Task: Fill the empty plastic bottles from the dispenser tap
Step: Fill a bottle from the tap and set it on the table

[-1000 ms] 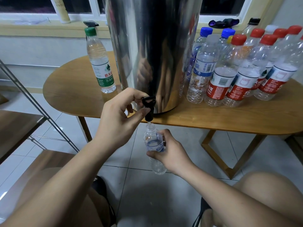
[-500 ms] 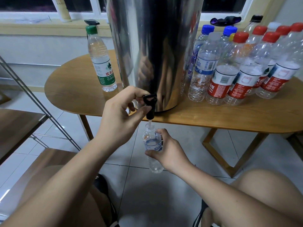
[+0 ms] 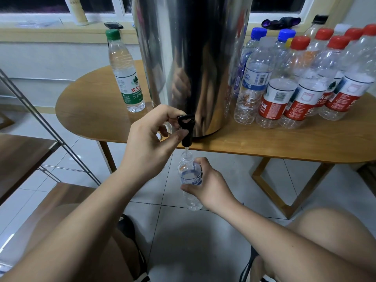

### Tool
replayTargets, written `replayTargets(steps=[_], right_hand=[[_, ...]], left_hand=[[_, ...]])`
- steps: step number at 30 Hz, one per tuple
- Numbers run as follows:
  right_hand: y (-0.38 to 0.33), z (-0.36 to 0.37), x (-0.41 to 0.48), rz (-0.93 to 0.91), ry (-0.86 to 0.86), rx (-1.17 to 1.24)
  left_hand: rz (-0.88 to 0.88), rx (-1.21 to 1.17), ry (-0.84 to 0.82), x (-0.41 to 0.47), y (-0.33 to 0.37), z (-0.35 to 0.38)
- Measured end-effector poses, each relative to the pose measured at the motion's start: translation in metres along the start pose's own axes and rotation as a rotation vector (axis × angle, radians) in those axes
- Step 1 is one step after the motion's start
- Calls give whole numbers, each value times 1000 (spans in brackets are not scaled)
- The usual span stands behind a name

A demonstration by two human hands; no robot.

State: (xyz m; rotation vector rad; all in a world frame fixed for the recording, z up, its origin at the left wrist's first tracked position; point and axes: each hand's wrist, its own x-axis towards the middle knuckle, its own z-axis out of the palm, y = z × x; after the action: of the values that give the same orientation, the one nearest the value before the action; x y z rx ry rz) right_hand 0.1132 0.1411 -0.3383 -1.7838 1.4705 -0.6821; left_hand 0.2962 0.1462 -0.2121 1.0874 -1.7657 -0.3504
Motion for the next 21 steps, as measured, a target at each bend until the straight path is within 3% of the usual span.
replayTargets(steps=[21], right_hand=[[3,6,7,-33,23,26]], left_hand=[[7,-6,2,0,0,0]])
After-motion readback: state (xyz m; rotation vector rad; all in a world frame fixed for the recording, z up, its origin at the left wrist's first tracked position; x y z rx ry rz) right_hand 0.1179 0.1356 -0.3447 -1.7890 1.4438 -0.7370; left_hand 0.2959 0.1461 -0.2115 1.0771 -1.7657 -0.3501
